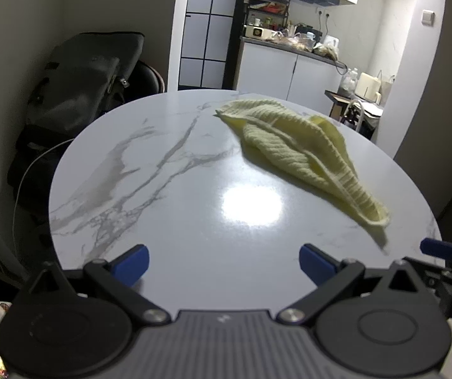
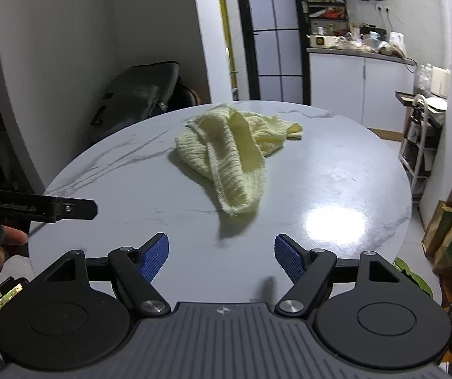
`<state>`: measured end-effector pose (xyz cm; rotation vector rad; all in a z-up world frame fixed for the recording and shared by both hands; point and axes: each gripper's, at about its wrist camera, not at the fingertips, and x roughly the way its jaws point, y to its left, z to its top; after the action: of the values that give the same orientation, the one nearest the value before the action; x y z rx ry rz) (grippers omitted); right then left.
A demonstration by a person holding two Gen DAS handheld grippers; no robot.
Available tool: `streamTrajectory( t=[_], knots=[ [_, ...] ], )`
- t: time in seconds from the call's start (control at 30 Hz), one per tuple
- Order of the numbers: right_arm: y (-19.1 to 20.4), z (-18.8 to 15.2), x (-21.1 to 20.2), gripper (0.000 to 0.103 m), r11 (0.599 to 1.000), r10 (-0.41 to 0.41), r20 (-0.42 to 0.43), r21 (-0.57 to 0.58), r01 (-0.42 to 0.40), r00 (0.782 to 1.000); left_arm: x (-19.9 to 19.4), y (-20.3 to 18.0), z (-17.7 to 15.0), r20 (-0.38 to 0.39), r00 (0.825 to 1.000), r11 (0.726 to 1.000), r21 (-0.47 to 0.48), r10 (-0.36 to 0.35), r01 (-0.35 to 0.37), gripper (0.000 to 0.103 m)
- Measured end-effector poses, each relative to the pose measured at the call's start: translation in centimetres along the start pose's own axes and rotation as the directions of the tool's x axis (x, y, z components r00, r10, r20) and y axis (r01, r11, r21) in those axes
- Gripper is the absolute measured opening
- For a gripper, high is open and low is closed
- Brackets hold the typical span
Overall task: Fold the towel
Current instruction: 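Move both grippers toward the crumpled yellow towel on the table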
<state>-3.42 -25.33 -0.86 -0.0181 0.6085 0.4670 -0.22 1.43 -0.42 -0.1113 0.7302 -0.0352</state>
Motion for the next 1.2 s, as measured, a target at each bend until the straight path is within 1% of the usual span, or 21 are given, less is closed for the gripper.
streamTrajectory(
  t=[0.13,0.37,0.43,0.5,0.73,0.8,0.87,0.9,0.93,1.0,1.1,1.2],
  knots=[
    [0.1,-0.1,0.1,0.078,1.0,-0.016,0.0,-0.014,0.016,1.0,0.0,-0.1,0.1,0.008,1.0,1.0,0.005,-0.008,0.008,0.102],
    [0.3,0.1,0.3,0.078,0.999,-0.037,-0.008,-0.011,0.037,0.999,0.3,0.5,0.0,0.001,1.0,1.0,0.011,-0.007,0.007,0.101],
    [0.3,0.2,0.4,0.078,0.999,-0.04,-0.01,-0.011,0.04,0.999,0.2,0.3,0.0,0.018,1.0,1.0,0.02,0.001,-0.002,0.099],
    [0.3,0.3,0.5,0.078,0.999,-0.044,-0.012,-0.012,0.044,0.999,-0.1,0.7,0.0,0.037,0.999,1.0,0.022,0.015,-0.015,0.098],
    [0.7,1.0,1.0,0.077,0.999,-0.03,-0.021,-0.033,0.029,0.999,-0.4,1.5,0.6,0.029,1.0,0.999,0.035,-0.011,0.01,0.098],
    [0.9,1.4,1.3,0.077,0.999,-0.023,-0.021,-0.04,0.022,1.0,-0.5,1.8,0.9,0.026,1.0,0.999,0.04,-0.018,0.017,0.097],
    [0.9,1.5,1.2,0.077,0.999,-0.024,-0.014,-0.044,0.024,1.0,-0.6,2.1,1.1,0.023,0.999,0.999,0.045,-0.025,0.024,0.094],
    [1.0,1.7,1.2,0.076,0.998,-0.028,-0.01,-0.049,0.028,1.0,-0.4,2.3,1.4,0.021,0.999,0.999,0.047,-0.025,0.024,0.094],
    [1.2,2.1,1.4,0.072,0.998,-0.03,-0.007,-0.057,0.03,1.0,-0.4,2.5,1.6,0.021,0.999,0.998,0.054,-0.026,0.024,0.093],
    [1.3,2.4,1.4,0.067,0.998,-0.03,-0.011,-0.063,0.029,1.0,-0.5,2.6,1.9,0.016,1.0,0.998,0.065,-0.026,0.025,0.092],
    [1.5,3.2,1.6,0.063,0.997,-0.036,-0.022,-0.073,0.034,0.999,-0.5,2.9,2.4,0.004,0.999,0.996,0.089,-0.032,0.031,0.09],
    [1.4,3.5,1.6,0.062,0.997,-0.045,-0.044,-0.068,0.042,0.998,-0.6,3.2,2.9,-0.008,0.999,0.994,0.104,-0.04,0.04,0.088]
  ],
)
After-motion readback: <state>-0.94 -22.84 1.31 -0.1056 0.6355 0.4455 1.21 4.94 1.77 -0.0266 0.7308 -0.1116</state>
